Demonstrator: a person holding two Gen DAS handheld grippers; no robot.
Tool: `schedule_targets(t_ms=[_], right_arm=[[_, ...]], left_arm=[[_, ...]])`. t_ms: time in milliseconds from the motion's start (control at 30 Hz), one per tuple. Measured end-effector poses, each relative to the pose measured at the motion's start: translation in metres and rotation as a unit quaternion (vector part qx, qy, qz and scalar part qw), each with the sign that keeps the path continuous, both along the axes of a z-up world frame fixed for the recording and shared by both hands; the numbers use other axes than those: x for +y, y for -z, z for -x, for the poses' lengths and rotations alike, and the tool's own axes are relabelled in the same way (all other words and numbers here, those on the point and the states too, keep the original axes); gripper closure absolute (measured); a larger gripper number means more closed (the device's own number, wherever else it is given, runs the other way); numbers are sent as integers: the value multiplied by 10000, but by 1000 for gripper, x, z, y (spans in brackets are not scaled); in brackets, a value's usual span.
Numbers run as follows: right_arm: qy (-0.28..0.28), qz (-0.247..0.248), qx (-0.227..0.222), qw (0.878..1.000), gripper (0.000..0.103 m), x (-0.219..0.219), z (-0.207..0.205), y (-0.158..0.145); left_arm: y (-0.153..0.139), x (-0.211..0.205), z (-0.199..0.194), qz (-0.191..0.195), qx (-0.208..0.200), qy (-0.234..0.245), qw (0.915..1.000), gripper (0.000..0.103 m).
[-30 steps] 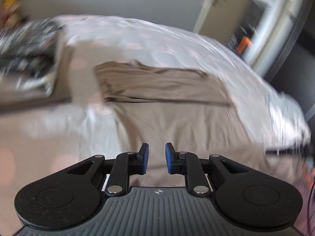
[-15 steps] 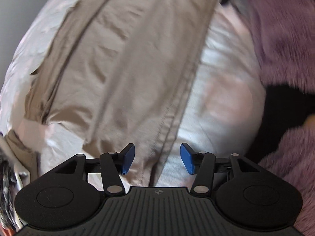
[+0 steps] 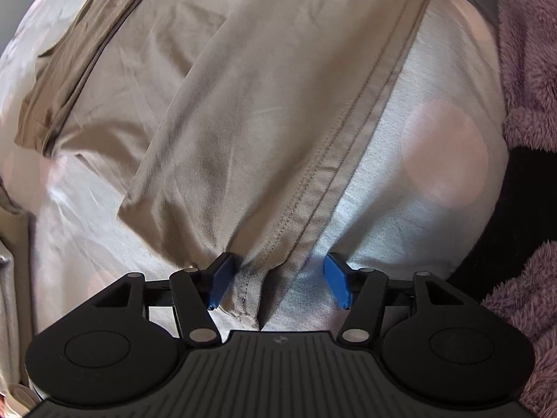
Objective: Fold clothes
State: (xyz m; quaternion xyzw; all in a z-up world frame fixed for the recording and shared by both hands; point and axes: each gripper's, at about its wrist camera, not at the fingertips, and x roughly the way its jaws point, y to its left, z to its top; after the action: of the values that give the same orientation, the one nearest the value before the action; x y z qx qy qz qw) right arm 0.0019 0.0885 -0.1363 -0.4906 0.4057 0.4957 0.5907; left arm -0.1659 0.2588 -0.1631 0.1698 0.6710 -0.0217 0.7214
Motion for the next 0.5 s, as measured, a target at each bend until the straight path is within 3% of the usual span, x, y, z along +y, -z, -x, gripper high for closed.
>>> schedule_targets(t_ms=[33,133,167,200,333,500], right_arm=[[33,-23,-64,10000,70,-1,0,-1],[40,-61,-366,9993,96,-4,3,-4],[8,-62,-508,9987,99,-5,5,-4],[-24,-62,-650,9979,99,-5,8,-5],[34,-483,-1168,9920,100,-16,14,-24],[288,-1275,-1704,9767,100,-32,28,-59]], left_arm=[[-1,0,1,-23,-12,-14,10000,55],[-5,-1,5,-249,-70,-53,9997,79],[-6,-1,6,-384,-110,-105,9991,94],[-8,1,7,-552,-167,-200,9981,100],[-23,3,15,-847,-526,-449,9940,100],[-76,-4,30,-986,-1414,-753,9822,100]])
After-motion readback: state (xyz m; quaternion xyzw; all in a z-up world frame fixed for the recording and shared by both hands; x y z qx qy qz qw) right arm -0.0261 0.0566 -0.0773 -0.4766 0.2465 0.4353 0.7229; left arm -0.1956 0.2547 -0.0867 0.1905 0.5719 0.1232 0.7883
